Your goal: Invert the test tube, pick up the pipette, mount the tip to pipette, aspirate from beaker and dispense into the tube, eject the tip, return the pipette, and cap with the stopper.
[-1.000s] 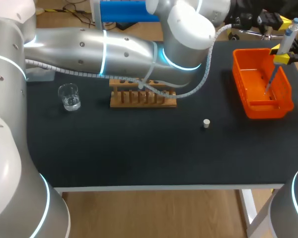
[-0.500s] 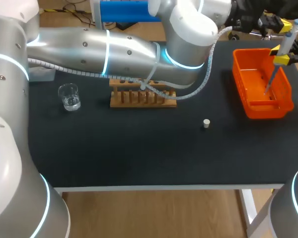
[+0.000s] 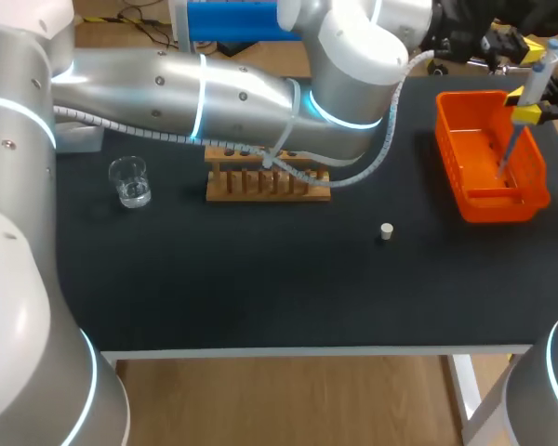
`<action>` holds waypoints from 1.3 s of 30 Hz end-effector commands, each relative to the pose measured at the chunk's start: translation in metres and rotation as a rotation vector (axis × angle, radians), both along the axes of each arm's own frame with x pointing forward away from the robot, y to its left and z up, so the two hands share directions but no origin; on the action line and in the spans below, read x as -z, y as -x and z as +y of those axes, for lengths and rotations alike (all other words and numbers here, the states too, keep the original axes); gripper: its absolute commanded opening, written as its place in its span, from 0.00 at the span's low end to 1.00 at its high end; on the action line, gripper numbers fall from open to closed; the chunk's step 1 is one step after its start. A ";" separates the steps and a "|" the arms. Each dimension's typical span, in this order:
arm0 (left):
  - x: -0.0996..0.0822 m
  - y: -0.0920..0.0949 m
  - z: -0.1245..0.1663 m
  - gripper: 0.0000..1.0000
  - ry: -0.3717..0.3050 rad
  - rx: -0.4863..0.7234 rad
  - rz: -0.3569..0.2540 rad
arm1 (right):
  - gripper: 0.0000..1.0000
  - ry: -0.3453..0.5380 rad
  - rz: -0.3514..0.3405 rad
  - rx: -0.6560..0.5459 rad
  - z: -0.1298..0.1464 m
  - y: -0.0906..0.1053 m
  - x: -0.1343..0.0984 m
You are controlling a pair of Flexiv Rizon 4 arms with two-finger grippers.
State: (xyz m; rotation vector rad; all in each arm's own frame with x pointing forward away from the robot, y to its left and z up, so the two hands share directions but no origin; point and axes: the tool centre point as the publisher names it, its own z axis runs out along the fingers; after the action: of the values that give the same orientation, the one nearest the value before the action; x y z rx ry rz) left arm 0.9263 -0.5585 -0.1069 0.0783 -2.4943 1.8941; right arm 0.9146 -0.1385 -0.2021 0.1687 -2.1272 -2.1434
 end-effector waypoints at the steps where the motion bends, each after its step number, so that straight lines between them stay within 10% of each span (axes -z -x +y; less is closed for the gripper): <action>1: 0.011 0.001 -0.002 0.00 0.006 -0.004 -0.003 | 0.00 0.000 0.000 -0.007 -0.001 -0.003 -0.006; 39: 0.011 -0.006 0.025 0.00 -0.007 -0.081 0.003 | 0.00 0.000 0.000 -0.007 -0.001 -0.003 -0.006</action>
State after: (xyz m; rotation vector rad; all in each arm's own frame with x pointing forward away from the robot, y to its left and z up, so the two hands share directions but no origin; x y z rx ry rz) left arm 0.9355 -0.5380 -0.1191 0.1807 -2.5384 1.9002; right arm 0.9159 -0.1383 -0.1967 0.1726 -2.1234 -2.1445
